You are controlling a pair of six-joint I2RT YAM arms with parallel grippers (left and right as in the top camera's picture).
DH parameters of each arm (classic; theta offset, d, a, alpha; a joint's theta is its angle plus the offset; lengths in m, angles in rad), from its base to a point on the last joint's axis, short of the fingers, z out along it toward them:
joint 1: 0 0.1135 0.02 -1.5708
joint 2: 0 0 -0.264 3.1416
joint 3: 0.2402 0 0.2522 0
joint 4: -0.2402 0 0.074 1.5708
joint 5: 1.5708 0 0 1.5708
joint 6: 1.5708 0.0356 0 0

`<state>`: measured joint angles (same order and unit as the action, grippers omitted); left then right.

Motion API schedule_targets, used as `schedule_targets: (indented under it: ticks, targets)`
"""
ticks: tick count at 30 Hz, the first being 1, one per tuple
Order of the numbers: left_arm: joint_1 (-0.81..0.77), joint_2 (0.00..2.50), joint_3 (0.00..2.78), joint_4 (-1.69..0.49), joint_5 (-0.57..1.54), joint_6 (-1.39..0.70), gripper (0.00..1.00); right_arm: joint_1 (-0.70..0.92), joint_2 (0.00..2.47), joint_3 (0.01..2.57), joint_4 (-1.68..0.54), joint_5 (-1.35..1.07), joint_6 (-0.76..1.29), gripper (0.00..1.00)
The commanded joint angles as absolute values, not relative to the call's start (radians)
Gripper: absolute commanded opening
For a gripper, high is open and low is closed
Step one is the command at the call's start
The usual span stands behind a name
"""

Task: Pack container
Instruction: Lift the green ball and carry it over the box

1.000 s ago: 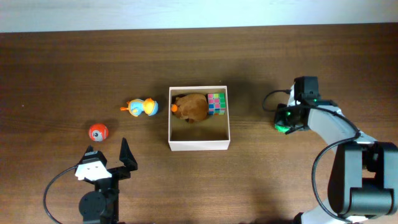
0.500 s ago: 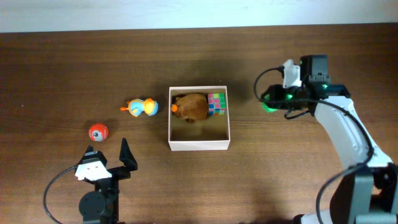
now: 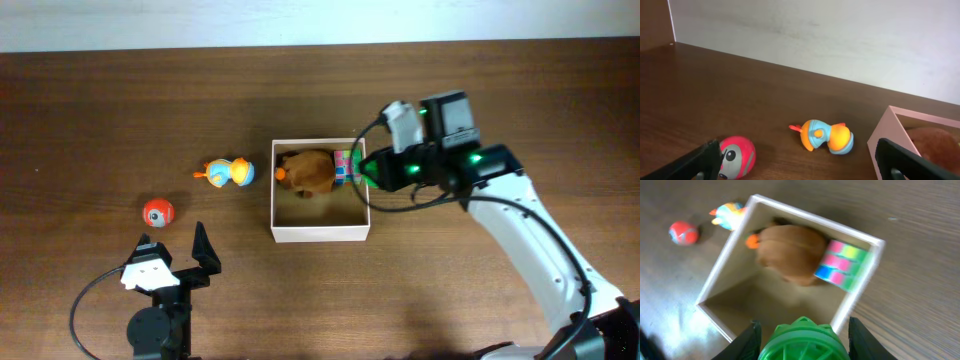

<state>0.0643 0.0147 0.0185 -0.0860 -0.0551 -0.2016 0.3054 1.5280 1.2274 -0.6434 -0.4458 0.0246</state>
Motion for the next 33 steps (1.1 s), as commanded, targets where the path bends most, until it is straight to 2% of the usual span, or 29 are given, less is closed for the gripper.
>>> schedule_targets:
  ticks: [1,7,14,33]
  targets:
    - [0.068,0.005,0.013,-0.087,-0.041,-0.188,0.99,0.372,1.516,1.250,-0.625,-0.421,0.015,0.38]
    - [0.068,0.005,0.013,-0.087,-0.041,-0.188,0.99,0.439,1.551,1.250,-0.609,-0.355,0.031,0.38]
    - [0.068,0.005,0.013,-0.087,-0.041,-0.188,0.99,0.445,1.639,1.250,-0.607,-0.233,0.068,0.39]
    - [0.068,0.005,0.013,-0.087,-0.041,-0.188,0.99,0.445,1.737,1.250,-0.532,-0.191,0.043,0.38]
